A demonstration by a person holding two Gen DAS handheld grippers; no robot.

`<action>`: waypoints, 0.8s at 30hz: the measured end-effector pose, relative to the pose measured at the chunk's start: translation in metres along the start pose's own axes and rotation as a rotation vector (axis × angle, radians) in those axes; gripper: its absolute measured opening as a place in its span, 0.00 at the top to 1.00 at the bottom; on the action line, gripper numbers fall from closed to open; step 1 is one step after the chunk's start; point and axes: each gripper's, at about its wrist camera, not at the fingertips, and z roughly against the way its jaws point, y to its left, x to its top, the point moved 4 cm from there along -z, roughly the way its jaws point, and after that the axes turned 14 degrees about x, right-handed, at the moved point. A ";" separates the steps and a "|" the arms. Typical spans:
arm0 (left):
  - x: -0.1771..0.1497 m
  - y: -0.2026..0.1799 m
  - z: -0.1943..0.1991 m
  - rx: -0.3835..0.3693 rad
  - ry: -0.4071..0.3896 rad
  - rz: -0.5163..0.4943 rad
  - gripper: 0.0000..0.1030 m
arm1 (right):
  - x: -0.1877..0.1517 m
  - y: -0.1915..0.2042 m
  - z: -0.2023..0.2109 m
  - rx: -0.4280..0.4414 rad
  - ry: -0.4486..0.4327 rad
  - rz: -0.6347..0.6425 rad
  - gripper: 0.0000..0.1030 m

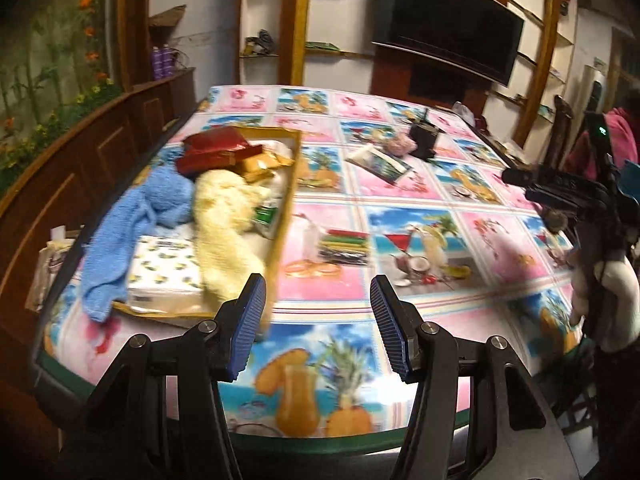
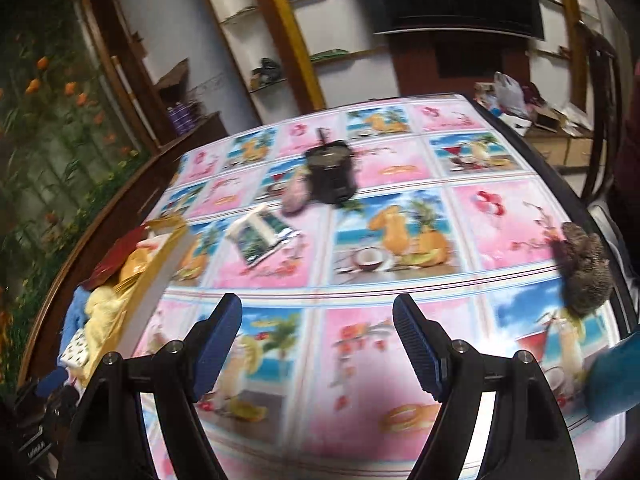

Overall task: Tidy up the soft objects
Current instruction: 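Release the red foil bag into the tray with the right tool and withdraw, then grasp the clear bag of dried leaves with the right tool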

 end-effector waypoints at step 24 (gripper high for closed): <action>-0.008 0.004 -0.019 -0.208 0.049 -0.034 0.47 | 0.054 0.044 -0.203 -0.049 0.342 0.083 0.24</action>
